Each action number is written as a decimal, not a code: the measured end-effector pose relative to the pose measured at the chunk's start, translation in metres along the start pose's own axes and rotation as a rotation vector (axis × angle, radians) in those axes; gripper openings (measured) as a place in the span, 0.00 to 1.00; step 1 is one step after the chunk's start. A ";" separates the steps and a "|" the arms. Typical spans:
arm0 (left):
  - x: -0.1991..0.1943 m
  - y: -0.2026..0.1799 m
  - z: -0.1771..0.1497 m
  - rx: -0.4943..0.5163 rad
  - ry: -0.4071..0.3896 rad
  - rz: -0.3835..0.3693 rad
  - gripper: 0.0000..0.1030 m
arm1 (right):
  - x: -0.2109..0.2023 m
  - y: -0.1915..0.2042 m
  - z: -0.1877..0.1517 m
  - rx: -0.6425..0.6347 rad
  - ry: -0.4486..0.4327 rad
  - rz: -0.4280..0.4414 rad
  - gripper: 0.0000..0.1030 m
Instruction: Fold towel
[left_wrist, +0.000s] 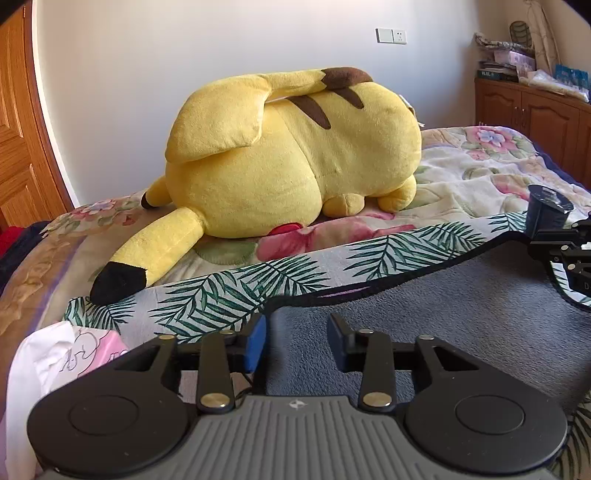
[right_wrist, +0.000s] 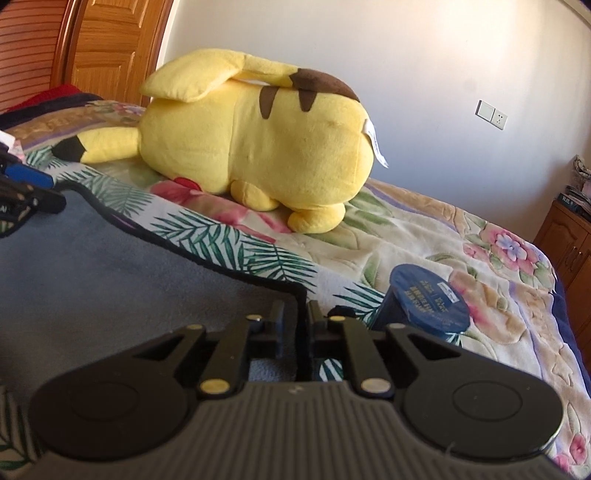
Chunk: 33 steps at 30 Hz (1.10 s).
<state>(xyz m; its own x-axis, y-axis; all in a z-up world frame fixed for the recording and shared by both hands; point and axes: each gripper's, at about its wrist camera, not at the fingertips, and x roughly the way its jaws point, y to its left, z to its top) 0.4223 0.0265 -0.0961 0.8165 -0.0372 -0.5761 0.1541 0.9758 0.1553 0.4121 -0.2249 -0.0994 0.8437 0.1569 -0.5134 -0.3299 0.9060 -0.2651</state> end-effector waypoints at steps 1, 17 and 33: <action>-0.003 -0.001 0.000 -0.001 0.000 -0.002 0.23 | -0.004 0.000 0.001 0.002 0.000 -0.002 0.14; -0.098 -0.018 0.010 -0.035 -0.041 -0.064 0.37 | -0.095 -0.012 0.023 0.086 -0.031 0.012 0.42; -0.174 -0.015 -0.008 -0.026 -0.050 -0.072 0.37 | -0.152 0.014 0.019 0.142 -0.030 0.061 0.42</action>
<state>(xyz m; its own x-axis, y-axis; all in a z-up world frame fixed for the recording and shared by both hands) 0.2739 0.0195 -0.0048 0.8306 -0.1170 -0.5444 0.1988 0.9755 0.0937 0.2875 -0.2282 -0.0096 0.8366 0.2233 -0.5002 -0.3198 0.9405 -0.1151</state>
